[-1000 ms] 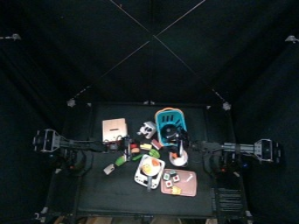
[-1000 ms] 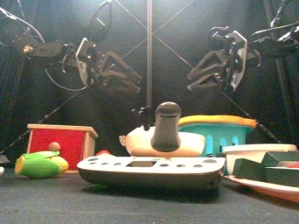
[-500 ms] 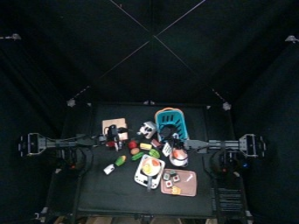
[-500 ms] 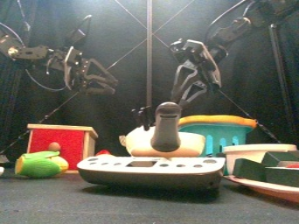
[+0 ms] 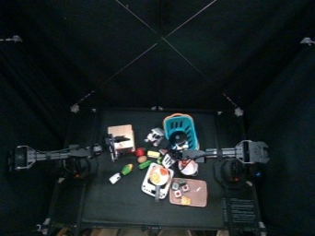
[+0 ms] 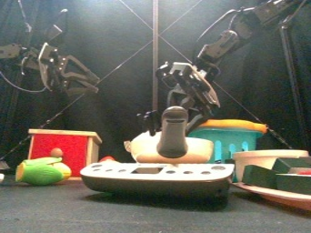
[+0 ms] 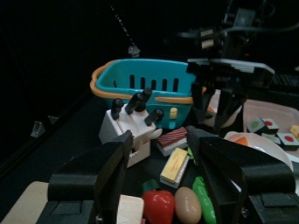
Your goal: Grab starfruit
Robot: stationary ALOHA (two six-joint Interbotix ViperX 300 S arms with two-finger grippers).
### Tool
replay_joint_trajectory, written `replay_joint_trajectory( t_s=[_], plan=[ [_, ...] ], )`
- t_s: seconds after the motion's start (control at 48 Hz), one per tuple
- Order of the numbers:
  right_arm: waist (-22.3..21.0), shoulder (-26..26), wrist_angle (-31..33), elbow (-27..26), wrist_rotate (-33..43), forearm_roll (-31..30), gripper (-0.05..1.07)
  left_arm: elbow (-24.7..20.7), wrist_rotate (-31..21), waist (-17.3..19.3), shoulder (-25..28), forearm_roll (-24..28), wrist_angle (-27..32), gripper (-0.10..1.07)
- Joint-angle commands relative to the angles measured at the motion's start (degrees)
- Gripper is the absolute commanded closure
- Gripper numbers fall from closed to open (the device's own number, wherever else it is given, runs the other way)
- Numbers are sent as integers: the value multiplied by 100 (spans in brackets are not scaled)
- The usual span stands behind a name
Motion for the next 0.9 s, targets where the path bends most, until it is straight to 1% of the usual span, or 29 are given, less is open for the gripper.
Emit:
replay_joint_trajectory(
  t_s=[0.0, 0.229, 0.354, 0.438, 0.562, 0.708, 0.875],
  plan=[
    [-9, 26, 26, -185, 9, 26, 22, -9, 0, -9, -141, -35, -26, 9],
    [-9, 202, 229, -352, 18, 35, 22, 18, 0, -18, -167, -44, 9, 9],
    [-18, 352, 554, -501, 18, 26, 22, 18, 0, -18, -167, -44, 97, 9],
    [-18, 404, 853, -580, 9, 9, 20, 26, 0, -18, -167, -44, 176, 9],
    [-44, 413, 1169, -633, 9, -79, 14, 18, 0, -18, -167, -44, 220, 9],
    [-35, 413, 1169, -650, 9, -62, 8, 18, 0, -18, -167, -44, 220, 9],
    [-35, 527, 1107, -677, 9, -9, 6, 18, 0, -18, -167, -44, 220, 9]
  ],
)
